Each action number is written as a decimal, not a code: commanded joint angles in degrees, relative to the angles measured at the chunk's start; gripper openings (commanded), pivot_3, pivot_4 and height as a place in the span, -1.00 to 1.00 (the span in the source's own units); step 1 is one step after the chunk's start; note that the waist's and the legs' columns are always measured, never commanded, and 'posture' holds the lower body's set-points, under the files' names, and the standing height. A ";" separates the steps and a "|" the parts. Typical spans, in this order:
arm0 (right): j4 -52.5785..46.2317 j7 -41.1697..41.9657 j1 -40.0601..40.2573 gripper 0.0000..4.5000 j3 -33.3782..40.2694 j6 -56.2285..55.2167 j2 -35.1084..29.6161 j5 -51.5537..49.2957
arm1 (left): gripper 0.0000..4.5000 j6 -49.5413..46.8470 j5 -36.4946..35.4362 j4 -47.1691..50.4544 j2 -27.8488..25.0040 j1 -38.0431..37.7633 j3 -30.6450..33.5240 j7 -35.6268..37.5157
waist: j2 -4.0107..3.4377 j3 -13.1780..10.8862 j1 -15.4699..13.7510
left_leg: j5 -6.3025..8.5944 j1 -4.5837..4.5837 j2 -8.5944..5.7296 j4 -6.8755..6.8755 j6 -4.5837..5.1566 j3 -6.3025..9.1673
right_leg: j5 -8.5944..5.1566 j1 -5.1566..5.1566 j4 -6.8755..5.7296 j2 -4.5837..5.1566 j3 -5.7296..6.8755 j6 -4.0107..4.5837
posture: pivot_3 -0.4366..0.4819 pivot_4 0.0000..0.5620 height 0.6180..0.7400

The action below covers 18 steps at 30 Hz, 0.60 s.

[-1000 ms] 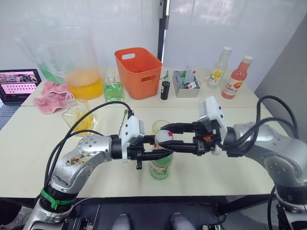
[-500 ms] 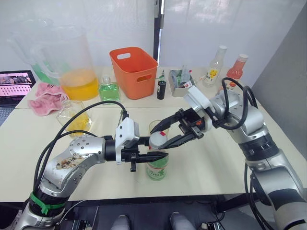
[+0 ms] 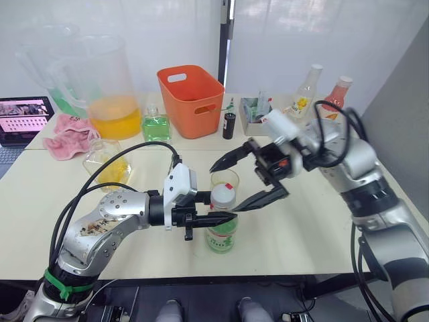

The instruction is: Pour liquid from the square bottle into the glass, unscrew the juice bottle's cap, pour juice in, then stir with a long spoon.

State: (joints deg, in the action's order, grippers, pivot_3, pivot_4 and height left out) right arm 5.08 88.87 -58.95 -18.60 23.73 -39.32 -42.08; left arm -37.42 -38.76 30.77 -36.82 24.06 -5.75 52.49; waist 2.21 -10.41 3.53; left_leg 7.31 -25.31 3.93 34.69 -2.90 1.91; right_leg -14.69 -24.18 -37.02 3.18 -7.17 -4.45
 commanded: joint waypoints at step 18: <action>-43.20 -48.07 27.87 0.98 25.63 27.53 -3.57 -18.09 | -0.37 -0.70 -0.38 -2.89 2.57 1.42 -2.30 0.71 | 0.01 0.01 -0.99 | 0.01 0.01 -0.03 0.11 0.01 -0.02 | -0.16 0.04 0.04 0.03 -0.04 0.24 | -0.05 -0.47 1.00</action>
State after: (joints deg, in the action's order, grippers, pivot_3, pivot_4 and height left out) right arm -35.36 43.88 -30.72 5.08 50.71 -42.43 -58.19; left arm -37.60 -38.72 28.33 -34.64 25.19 -6.40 52.06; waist 2.22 -10.40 2.54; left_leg 7.32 -25.31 3.90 34.81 -2.89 1.89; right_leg -14.88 -24.14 -36.99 3.22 -7.21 -4.16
